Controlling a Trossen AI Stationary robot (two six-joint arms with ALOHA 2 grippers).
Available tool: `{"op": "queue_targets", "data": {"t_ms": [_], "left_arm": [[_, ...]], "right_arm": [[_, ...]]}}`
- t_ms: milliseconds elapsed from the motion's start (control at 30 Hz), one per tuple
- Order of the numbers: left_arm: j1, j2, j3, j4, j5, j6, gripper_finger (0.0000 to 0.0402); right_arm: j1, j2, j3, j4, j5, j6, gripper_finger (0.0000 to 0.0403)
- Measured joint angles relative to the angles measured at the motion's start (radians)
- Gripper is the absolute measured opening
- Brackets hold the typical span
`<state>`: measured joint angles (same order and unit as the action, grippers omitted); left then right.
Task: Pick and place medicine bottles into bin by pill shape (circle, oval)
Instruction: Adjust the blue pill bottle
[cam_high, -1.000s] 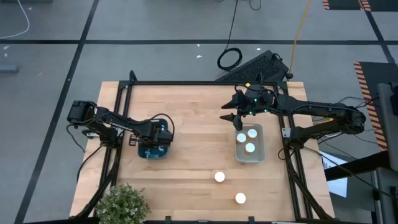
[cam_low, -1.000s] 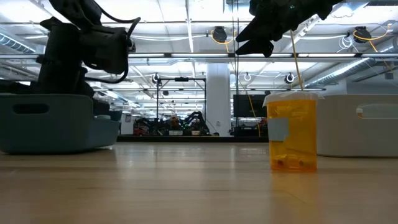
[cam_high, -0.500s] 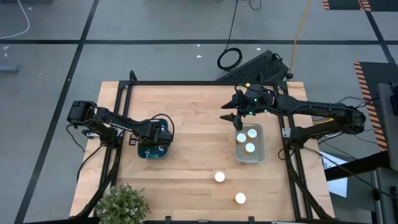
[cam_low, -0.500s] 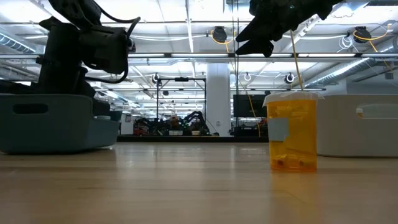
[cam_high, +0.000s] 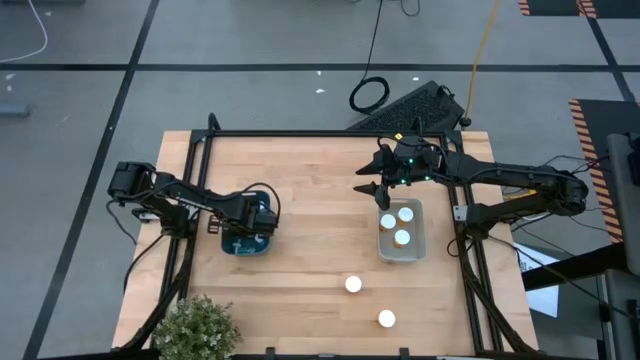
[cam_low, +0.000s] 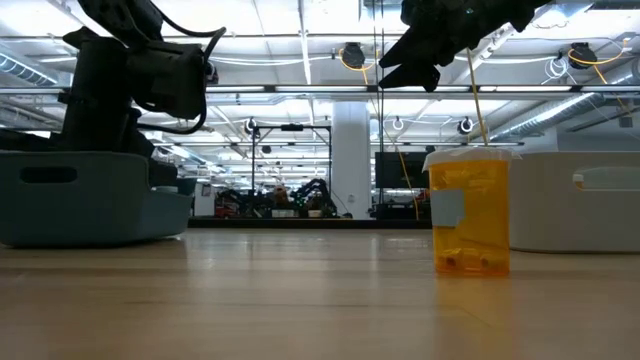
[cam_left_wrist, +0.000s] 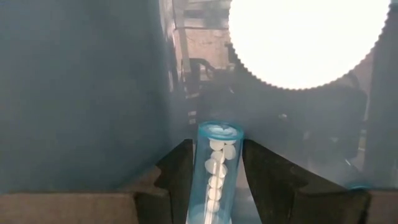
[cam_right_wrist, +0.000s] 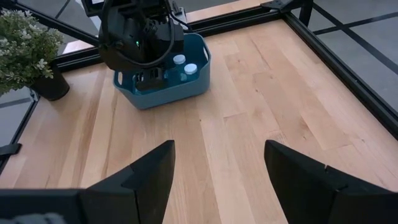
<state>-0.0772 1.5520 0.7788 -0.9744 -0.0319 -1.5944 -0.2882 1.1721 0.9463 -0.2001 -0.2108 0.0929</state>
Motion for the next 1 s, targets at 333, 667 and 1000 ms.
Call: {"op": "queue_targets", "data": {"t_ms": [333,667,1000], "left_arm": [[0.0,0.0,0.0,0.003,-0.006,-0.001,0.0145],[0.0,0.0,0.0,0.019,-0.006,0.003,0.0099],[0.0,0.0,0.004,0.035,0.003,0.003,0.0118]], "right_arm": [[0.0,0.0,0.0,0.0,0.0,0.0,0.024],[0.0,0.0,0.0,0.0,0.0,0.0,0.024],[0.0,0.0,0.0,0.0,0.0,0.0,0.024]]}}
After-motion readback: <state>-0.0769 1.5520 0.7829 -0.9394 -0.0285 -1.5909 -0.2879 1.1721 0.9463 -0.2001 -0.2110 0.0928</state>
